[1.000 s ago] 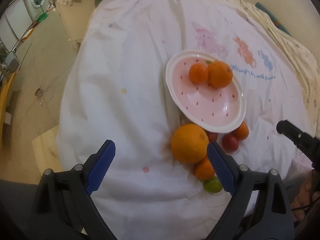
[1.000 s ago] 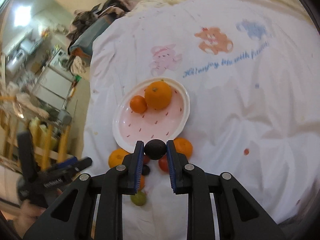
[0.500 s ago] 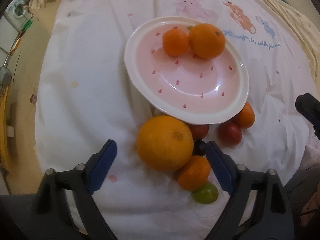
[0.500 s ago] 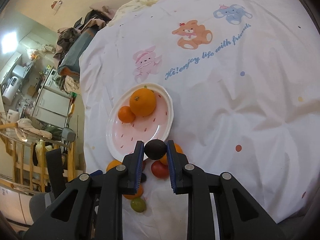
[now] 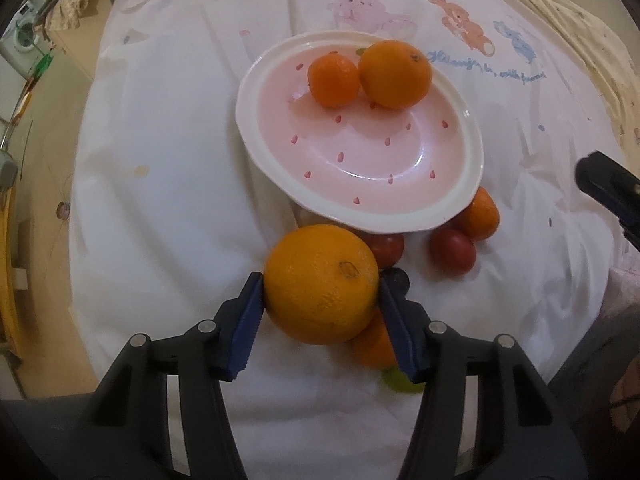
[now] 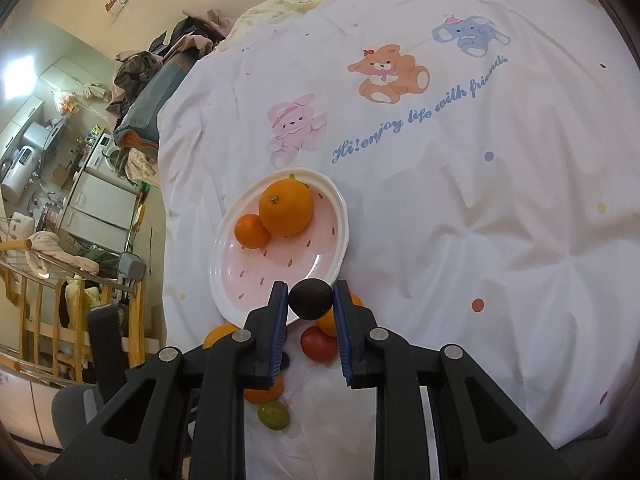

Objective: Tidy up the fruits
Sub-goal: 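Carry the dark tomato toward the plate with the right tool while the left tool grasps the large orange, then lower the dark tomato and the large orange onto the plate, opening both tools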

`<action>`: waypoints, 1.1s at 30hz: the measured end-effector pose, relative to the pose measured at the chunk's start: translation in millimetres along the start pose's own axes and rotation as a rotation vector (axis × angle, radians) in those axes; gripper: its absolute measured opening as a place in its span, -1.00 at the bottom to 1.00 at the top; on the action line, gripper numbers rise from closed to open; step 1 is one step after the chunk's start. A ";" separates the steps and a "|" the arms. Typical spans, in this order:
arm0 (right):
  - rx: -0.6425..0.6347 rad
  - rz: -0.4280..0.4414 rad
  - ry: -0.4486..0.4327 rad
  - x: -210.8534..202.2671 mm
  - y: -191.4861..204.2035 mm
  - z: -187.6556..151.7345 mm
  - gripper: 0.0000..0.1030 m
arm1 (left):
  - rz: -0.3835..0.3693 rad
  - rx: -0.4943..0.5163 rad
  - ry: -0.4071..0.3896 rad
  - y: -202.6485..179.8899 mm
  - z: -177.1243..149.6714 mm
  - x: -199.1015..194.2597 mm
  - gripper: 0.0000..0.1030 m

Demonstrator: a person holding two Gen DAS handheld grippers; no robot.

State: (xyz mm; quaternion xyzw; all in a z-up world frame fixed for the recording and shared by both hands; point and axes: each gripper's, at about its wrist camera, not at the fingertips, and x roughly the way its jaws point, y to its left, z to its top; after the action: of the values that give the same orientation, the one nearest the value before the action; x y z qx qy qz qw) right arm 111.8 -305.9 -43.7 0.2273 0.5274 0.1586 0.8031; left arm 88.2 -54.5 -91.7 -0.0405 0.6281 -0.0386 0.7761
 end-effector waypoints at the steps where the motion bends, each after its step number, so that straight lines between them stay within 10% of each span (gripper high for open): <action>1: -0.001 0.003 -0.002 -0.6 0.4 0.0 -0.53 | -0.001 -0.001 -0.005 1.4 -1.8 -4.2 0.03; 17: 0.010 0.051 -0.053 -22.8 -2.9 2.3 -0.53 | 0.004 -0.051 -0.219 21.8 10.5 -86.6 0.03; 33: 0.039 0.089 -0.015 7.5 -7.7 50.3 -0.53 | -0.092 -0.115 -0.162 25.0 72.7 -43.6 0.03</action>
State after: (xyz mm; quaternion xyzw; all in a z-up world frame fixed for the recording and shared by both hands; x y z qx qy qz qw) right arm 161.1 -318.7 -36.6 0.2673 0.5136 0.1822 0.7947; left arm 150.5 -23.8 -37.1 -0.1167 0.5617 -0.0348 0.8183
